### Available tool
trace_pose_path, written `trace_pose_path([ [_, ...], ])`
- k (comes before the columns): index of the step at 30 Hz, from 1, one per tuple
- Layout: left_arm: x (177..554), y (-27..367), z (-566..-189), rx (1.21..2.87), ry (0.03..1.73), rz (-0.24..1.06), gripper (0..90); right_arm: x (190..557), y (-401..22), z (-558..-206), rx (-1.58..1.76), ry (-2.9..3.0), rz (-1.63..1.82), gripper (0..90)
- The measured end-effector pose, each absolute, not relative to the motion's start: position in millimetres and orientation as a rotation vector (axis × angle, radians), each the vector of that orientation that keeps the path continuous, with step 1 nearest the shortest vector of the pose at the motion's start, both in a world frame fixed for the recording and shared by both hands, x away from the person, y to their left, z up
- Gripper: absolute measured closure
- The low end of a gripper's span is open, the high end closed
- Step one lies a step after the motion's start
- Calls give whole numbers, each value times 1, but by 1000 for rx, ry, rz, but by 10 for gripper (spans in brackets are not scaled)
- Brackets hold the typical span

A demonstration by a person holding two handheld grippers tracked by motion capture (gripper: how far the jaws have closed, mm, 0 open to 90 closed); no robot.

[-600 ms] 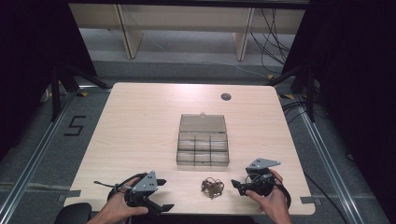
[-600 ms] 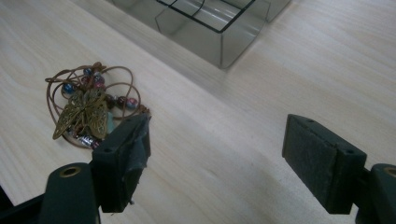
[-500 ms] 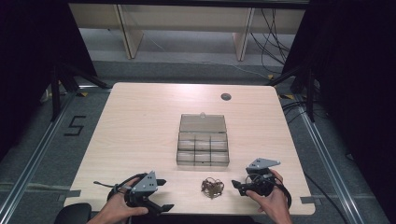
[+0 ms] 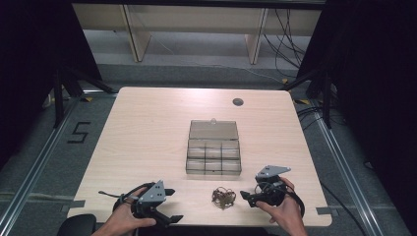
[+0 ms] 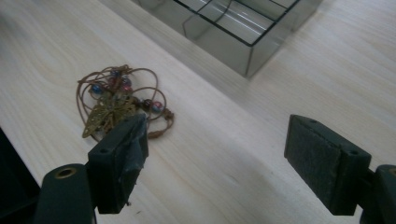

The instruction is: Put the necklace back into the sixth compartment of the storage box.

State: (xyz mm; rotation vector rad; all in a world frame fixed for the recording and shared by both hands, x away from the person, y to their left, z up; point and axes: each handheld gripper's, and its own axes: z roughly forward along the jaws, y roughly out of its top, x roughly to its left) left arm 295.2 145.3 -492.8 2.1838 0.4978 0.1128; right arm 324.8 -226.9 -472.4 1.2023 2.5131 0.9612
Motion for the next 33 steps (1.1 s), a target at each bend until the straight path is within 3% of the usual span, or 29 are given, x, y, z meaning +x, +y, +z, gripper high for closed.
trace_pose_path([
  [21,296,145,-493,2193,501,107,151,330,-181,-467,1068,2731,840,171],
  [33,294,145,-492,2173,509,108,151,342,-159,-475,967,2842,735,248],
])
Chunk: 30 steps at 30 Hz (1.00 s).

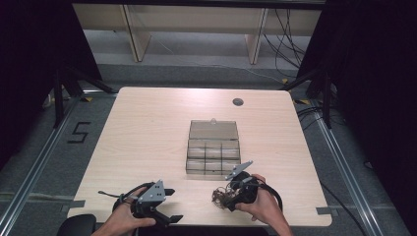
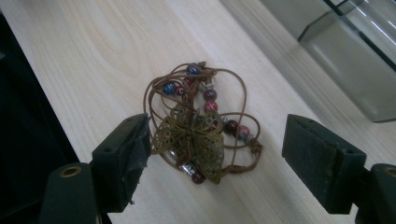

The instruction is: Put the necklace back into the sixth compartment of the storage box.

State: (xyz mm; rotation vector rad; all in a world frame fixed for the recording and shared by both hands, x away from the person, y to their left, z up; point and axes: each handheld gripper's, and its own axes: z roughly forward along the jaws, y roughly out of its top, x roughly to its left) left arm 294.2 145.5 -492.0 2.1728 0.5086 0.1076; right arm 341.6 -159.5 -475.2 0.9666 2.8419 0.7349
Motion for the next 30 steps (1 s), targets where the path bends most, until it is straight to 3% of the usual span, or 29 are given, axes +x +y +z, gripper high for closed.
trace_pose_path([
  [9,296,147,-490,2168,507,120,151,348,-154,-483,939,2891,701,287],
  [13,295,146,-490,2169,504,122,151,351,-152,-486,963,2924,699,385],
  [22,295,146,-491,2178,503,114,151,347,-151,-481,920,2969,759,728],
  [30,295,147,-490,2178,498,117,151,344,-141,-470,810,2967,728,795],
])
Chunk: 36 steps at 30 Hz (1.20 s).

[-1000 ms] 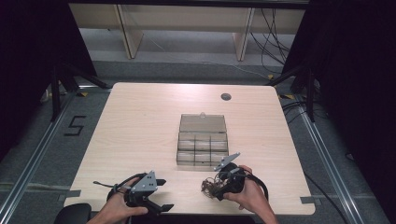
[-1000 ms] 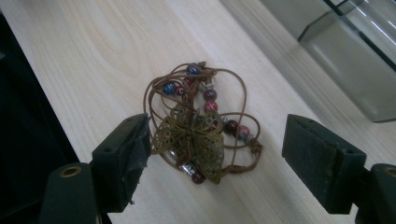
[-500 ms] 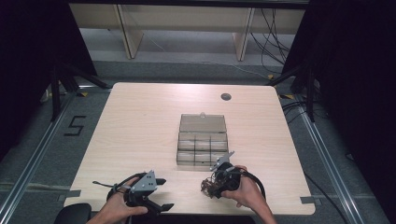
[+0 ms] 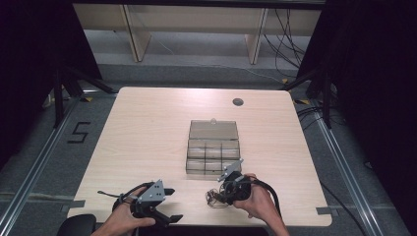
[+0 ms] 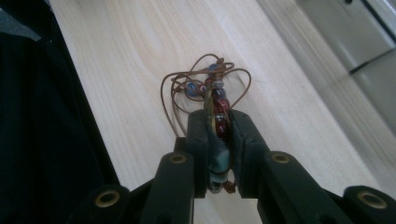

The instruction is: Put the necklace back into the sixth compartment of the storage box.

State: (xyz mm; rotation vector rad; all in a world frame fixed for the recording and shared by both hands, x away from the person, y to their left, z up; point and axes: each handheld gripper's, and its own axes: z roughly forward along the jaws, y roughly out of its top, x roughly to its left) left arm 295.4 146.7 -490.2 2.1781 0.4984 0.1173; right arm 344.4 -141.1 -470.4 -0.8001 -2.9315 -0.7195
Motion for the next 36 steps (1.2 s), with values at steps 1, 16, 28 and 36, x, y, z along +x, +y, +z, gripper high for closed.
trace_pose_path([
  [1,296,147,-490,2181,498,110,151,344,-140,-467,-793,-2946,-716,795],
  [16,296,147,-491,2182,507,125,151,353,-140,-422,-770,-3022,-771,795],
  [28,297,146,-492,2177,506,115,151,368,-147,-390,-767,-3078,-741,795],
  [36,296,144,-492,2168,505,105,151,393,-152,-382,-851,-3100,-650,795],
])
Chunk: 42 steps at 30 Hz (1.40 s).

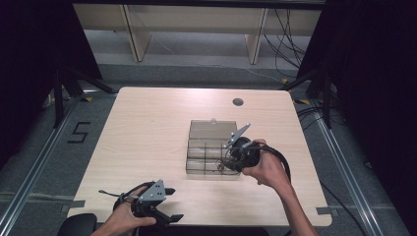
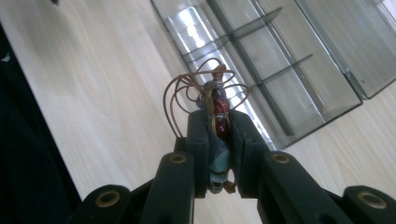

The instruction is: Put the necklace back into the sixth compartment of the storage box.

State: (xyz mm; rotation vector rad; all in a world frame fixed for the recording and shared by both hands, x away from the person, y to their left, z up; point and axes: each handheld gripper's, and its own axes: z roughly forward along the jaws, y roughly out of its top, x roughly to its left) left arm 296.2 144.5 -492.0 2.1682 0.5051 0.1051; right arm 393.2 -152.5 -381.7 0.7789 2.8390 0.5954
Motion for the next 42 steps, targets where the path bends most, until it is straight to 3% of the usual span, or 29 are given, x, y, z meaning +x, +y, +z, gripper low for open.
trace_pose_path([
  [16,299,145,-492,2189,474,115,151,434,-152,-399,877,2860,412,795],
  [42,295,143,-494,2177,503,79,151,458,-131,-439,907,2952,223,795],
])
